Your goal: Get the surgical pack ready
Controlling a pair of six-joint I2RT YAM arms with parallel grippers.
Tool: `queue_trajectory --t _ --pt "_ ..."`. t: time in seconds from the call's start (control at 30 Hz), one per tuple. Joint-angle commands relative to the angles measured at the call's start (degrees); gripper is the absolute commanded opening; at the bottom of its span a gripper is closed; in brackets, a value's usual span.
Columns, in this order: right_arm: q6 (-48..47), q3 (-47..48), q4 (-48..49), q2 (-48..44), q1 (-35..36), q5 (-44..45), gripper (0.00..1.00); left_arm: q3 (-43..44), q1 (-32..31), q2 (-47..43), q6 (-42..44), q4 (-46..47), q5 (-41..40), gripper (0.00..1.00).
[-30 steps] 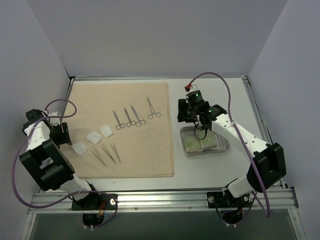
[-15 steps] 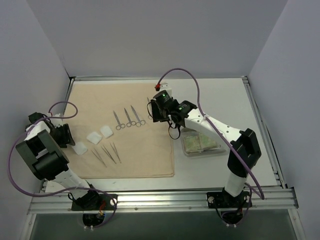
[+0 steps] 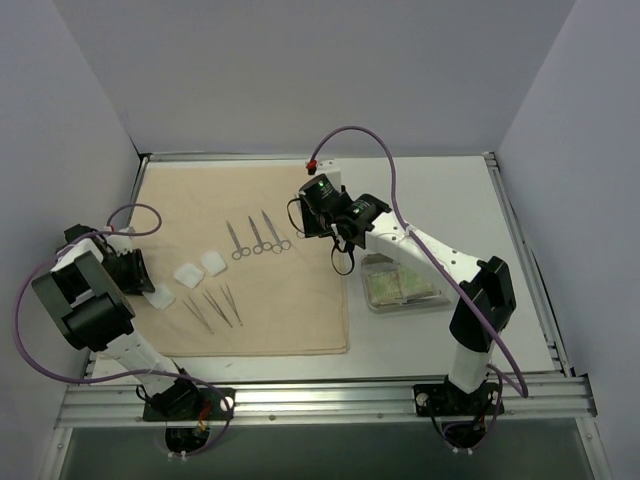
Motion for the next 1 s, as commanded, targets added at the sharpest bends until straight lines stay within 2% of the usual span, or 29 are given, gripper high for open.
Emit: queue_trajectory --t 0.0,0.17,0.53,0.6,0.7,0.77,0.97 --pt "-0.7 1.6 -1.6 -0.3 0.3 3.0 0.47 1.1 -0.6 2.1 1.9 -1.4 2.7 0.44" --pt "-1.4 2.2 -2.3 -0.1 0.2 4.1 0.47 1.3 -3.2 1.2 2.7 -2.4 3.1 0.40" --pt "-2.7 2.2 -2.9 -1.3 0.2 6.3 0.48 1.3 -3.8 1.9 3.5 -3.9 3.0 0.39" --pt "-2.8 2.2 -2.9 -1.5 0.2 6.4 0.48 1.5 -3.8 3.0 3.5 -4.0 2.7 0.35" --pt "-2.8 2.2 -2.9 -1.9 0.2 6.6 0.48 1.9 -3.7 3.4 4.0 -4.5 3.5 0.20" --pt "-2.8 2.3 -2.9 -2.2 0.1 6.9 0.48 2.3 -3.8 2.9 4.4 -4.8 4.0 0.03" --pt "-2.6 2.4 -2.8 -2.9 0.2 7.1 0.48 3.0 -3.1 -1.6 5.6 -6.7 4.5 0.02"
